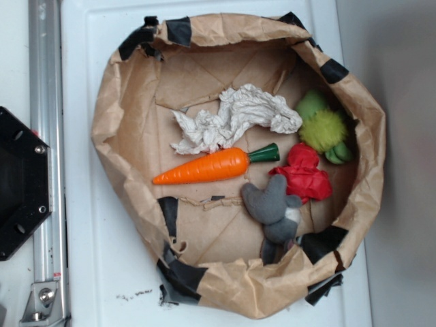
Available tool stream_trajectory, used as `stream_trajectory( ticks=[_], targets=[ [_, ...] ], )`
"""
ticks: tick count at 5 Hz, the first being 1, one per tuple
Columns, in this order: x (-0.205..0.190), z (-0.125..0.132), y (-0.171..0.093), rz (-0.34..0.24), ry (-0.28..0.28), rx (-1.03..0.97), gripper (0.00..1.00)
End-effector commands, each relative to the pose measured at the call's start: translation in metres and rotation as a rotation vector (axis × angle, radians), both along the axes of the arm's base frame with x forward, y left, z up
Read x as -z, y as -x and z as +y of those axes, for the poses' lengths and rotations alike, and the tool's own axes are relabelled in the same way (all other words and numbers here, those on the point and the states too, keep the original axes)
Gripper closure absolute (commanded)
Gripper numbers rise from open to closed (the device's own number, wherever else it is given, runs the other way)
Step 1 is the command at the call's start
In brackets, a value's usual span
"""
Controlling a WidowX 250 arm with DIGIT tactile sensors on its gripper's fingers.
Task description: Grab the gray animal.
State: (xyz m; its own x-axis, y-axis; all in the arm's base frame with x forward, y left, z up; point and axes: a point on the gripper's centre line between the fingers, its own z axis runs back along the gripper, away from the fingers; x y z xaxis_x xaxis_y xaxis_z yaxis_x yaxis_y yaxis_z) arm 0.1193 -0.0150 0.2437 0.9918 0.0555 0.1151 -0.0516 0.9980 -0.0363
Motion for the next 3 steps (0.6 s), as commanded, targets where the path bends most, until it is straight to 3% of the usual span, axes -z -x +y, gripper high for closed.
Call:
stream_trajectory(
  ticks=[1,2,3],
  targets=[
    [0.0,0.0,0.0,0.0,0.0,0.0,0.0],
    [0.05,0.001,-0.05,0.041,0.012,0.166,0.0],
    [0.071,-0.008,-0.099,-0.061,0.023,0.306,0.0]
  ],
)
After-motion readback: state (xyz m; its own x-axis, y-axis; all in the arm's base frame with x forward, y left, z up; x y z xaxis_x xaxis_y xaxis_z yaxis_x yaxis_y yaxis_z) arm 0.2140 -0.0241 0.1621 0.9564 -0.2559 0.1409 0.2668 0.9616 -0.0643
